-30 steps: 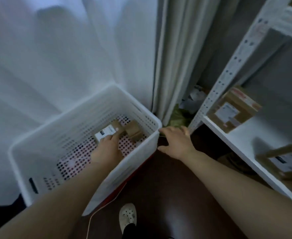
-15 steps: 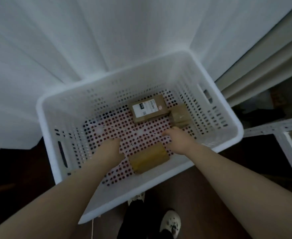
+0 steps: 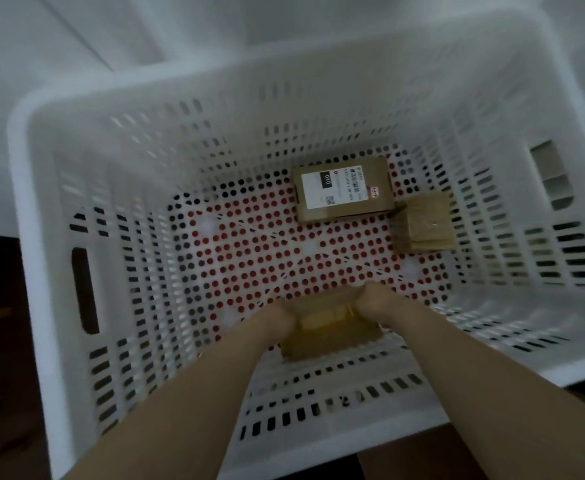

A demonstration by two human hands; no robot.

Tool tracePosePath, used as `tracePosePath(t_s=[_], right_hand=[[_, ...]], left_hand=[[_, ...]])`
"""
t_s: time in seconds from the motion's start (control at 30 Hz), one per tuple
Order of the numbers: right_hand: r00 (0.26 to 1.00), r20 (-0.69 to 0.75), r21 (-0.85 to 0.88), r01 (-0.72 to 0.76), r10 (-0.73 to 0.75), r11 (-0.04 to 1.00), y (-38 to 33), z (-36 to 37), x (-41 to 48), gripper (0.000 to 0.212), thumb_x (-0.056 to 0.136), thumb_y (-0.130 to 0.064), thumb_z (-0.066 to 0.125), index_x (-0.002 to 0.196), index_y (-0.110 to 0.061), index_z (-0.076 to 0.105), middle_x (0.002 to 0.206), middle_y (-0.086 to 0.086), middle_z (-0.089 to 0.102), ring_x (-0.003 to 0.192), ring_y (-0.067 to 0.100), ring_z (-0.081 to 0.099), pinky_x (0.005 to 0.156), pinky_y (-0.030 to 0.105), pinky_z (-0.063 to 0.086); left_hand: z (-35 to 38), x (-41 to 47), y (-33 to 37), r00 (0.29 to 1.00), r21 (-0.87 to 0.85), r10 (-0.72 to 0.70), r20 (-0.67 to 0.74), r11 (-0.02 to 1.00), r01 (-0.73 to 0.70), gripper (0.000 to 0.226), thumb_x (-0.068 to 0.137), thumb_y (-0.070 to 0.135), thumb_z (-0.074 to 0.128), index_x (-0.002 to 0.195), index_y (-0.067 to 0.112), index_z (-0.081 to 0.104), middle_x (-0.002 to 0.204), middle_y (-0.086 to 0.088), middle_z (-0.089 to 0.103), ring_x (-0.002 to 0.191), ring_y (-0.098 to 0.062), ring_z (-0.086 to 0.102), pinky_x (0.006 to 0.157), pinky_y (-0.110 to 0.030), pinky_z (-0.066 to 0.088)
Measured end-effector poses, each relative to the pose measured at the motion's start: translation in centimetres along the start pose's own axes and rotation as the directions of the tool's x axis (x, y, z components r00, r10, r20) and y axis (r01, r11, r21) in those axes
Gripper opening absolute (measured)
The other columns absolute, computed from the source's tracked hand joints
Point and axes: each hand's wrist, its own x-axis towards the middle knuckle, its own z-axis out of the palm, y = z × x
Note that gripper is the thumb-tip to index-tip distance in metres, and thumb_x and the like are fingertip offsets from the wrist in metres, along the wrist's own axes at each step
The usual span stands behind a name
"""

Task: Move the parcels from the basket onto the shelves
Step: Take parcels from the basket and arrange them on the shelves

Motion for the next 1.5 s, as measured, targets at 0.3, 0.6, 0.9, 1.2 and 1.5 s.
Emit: tracePosePath(t_s=[0.3,0.6,0.9,1.2,1.5], right_hand=[[0.967,-0.253,0.506,0.143,-0.013,0.851,-1.4,-4.4,-8.5,0.038,0.099,-0.039,0.046,0.078,-0.008,0.047,0.070,0.003,0.044,0.069,0.021,0.048,0.063,0.030,0.038],[0.876,-0.452,0.685,0.462,-0.169,0.564,-2.2,-13.7,-28.6,0.027,0.082,-0.031,0.074,0.094,-0.013,0.057,0.101,0.008,0.061,0.088,0.025,0.058,0.081,0.043,0.053],[0.852,-0.505,0.808,0.523,-0.137,0.271,0.8,-19.2,-47.9,0.042,0.080,-0.034,0.072,0.112,-0.013,0.057,0.089,0.011,0.060,0.072,0.023,0.057,0.050,0.026,0.042],[0.777,-0.606,0.764,0.628,-0.174,0.145,1.3,-19.9,-59.4,0.062,0.075,-0.070,0.058,0.106,-0.017,0.060,0.099,0.009,0.055,0.081,0.019,0.051,0.071,0.032,0.046],[0.546,-0.804,0.554,0.832,-0.235,0.038,3.3,-19.0,-61.5,0.042,0.095,-0.045,0.051,0.122,-0.014,0.058,0.120,0.009,0.060,0.107,0.024,0.058,0.088,0.039,0.048]], left_hand=[[-3.7,-8.5,2.5,0.958,-0.283,-0.057,-0.280,0.959,-0.026,0.027,0.095,0.033,0.053,0.104,0.008,0.046,0.081,-0.004,0.054,0.066,-0.014,0.051,0.061,-0.027,0.049],[-9.2,-28.9,8.2,0.905,-0.389,0.212,-0.368,0.849,-0.357,0.052,0.084,0.023,0.071,0.126,0.008,0.045,0.120,-0.011,0.058,0.103,-0.030,0.061,0.076,-0.033,0.054],[-7.5,-45.3,12.8,0.270,0.793,0.845,-0.461,0.529,-0.303,0.119,0.070,0.071,0.062,0.151,0.018,-0.007,0.156,-0.004,0.004,0.144,-0.027,0.009,0.119,-0.047,0.003],[-9.3,-54.5,14.9,-0.106,0.881,0.880,-0.462,0.442,-0.170,0.103,0.072,0.045,0.069,0.149,0.011,0.009,0.143,-0.010,0.025,0.128,-0.029,0.034,0.113,-0.043,0.025],[-11.7,-59.3,14.0,0.382,-0.194,0.847,-0.370,0.332,-0.923,0.053,0.071,0.016,0.075,0.120,0.010,0.057,0.112,-0.009,0.069,0.108,-0.025,0.062,0.094,-0.043,0.051]])
